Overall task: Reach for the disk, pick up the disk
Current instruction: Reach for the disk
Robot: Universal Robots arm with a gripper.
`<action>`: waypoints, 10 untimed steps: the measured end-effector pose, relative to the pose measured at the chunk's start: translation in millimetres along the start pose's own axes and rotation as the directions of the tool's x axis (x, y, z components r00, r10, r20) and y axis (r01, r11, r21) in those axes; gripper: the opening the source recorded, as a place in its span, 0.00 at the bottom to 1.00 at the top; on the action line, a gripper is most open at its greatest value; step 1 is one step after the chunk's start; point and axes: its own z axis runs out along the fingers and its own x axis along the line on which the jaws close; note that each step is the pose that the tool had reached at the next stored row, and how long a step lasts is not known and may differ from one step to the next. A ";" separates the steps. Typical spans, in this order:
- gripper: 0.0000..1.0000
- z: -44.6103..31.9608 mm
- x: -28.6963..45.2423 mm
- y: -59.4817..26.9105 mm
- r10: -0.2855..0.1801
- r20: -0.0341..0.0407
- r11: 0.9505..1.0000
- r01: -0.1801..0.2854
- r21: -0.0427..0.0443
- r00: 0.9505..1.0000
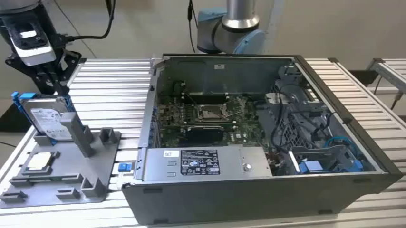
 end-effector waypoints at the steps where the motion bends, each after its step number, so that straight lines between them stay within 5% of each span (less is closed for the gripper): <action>1: 0.00 0.0 0.0 0.0 0.000 0.000 1.000 0.000 0.000 1.000; 10: 0.00 0.0 0.0 0.1 0.000 0.000 1.000 0.000 0.000 1.000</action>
